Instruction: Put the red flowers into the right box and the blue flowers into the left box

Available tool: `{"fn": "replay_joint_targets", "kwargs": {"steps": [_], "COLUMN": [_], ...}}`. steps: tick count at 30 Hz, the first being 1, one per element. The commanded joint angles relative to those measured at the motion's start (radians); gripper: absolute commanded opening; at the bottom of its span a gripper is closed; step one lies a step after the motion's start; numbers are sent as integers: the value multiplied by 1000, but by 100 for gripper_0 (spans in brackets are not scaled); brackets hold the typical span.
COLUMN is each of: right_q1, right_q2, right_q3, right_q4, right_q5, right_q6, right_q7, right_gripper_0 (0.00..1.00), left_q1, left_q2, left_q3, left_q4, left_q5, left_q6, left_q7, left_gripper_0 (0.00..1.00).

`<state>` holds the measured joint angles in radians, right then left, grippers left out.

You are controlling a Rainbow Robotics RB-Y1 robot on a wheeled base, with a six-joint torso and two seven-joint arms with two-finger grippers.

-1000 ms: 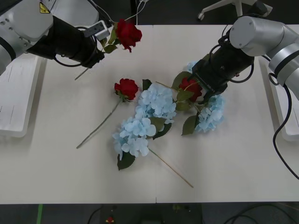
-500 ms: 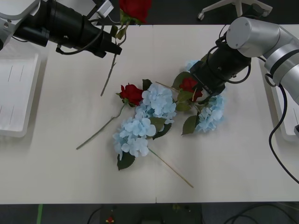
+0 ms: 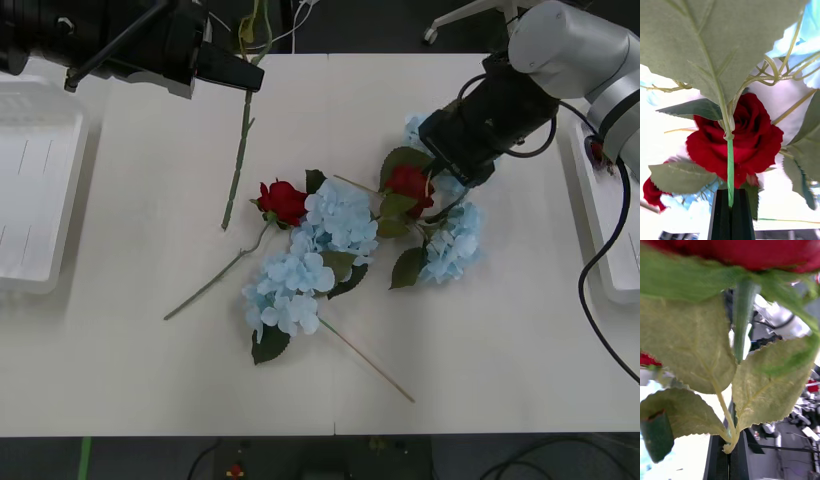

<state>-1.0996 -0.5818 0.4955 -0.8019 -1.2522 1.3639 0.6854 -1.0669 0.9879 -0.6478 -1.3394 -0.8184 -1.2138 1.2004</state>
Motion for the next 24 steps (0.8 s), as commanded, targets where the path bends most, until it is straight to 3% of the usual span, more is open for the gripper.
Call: {"fn": "replay_joint_targets", "kwargs": {"steps": [1, 8, 19, 24], "right_q1": [-57, -37, 49, 102], "right_q2": [-107, -228, -305, -308], "right_q3": [-55, -91, -89, -11], "right_q4": [-43, -73, -73, -71], "right_q5": [-13, -144, -41, 14], "right_q6": [32, 35, 49, 46], "right_q7": [332, 780, 958, 1043], "right_gripper_0": [0, 0, 0, 0], "left_q1": [39, 48, 48, 48], "left_q2": [23, -72, -133, -133], "left_q3": [5, 5, 5, 5], "left_q4": [-83, -106, -110, -115], "left_q5": [68, 94, 81, 81], "left_q6": [54, 134, 180, 180], "left_q7": [13, -1, -33, -33], "left_gripper_0": [0, 0, 0, 0]}}
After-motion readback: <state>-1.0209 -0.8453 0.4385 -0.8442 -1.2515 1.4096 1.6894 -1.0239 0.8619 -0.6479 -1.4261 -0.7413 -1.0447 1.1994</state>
